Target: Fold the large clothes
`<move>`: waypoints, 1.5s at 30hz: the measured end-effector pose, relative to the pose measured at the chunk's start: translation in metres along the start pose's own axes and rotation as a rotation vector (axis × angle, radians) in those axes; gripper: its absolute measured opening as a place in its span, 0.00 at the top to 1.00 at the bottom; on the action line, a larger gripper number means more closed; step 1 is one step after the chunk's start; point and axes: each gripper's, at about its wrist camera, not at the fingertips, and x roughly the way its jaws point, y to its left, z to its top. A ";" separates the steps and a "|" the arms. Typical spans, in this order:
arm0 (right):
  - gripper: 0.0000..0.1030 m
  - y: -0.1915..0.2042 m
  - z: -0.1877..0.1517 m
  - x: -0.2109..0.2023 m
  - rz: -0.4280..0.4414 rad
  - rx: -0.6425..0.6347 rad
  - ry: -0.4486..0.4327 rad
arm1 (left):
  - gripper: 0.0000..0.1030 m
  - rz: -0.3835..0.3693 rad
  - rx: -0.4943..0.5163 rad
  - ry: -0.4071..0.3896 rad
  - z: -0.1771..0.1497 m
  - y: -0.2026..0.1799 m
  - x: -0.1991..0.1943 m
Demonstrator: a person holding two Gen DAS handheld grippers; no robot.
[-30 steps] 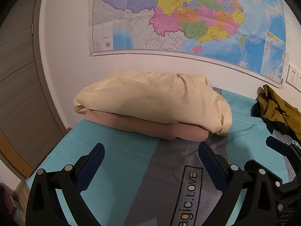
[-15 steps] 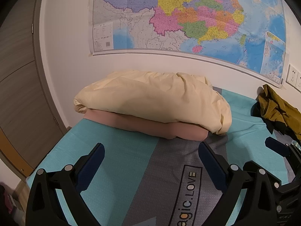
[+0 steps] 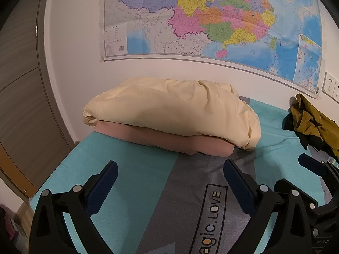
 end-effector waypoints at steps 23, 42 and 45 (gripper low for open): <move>0.05 0.001 -0.001 -0.003 -0.001 0.009 -0.015 | 0.07 -0.001 0.000 0.005 -0.002 -0.001 0.000; 0.05 -0.002 -0.002 -0.007 -0.001 0.014 -0.018 | 0.07 -0.005 0.014 -0.002 -0.007 -0.006 -0.002; 0.05 -0.010 -0.005 -0.015 -0.028 0.026 -0.025 | 0.07 -0.041 0.025 -0.012 -0.007 -0.017 0.000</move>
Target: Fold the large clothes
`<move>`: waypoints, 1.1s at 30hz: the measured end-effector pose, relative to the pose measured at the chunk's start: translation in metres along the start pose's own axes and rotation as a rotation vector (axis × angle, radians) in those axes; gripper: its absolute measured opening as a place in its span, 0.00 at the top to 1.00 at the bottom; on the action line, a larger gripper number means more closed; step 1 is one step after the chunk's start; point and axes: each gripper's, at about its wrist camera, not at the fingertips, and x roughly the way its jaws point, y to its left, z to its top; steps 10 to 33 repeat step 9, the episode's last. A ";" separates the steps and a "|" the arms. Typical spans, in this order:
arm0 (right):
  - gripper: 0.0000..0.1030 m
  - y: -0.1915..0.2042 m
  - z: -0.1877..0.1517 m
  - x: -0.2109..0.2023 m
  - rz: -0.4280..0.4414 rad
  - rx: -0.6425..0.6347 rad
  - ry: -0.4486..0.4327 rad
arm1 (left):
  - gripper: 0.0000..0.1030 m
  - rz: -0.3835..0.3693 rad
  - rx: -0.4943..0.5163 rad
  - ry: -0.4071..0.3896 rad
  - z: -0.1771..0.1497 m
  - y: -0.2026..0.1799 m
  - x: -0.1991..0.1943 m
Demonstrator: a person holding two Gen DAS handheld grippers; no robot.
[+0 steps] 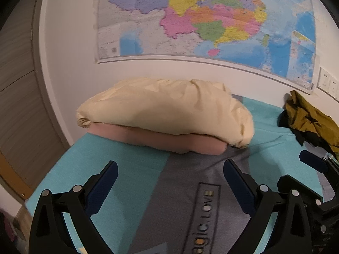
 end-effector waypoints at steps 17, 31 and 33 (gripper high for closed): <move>0.05 -0.067 -0.022 -0.050 -0.197 0.131 -0.031 | 0.07 -0.228 0.112 0.044 0.005 -0.076 0.015; 0.05 -0.067 -0.022 -0.050 -0.197 0.131 -0.031 | 0.07 -0.228 0.112 0.044 0.005 -0.076 0.015; 0.05 -0.067 -0.022 -0.050 -0.197 0.131 -0.031 | 0.07 -0.228 0.112 0.044 0.005 -0.076 0.015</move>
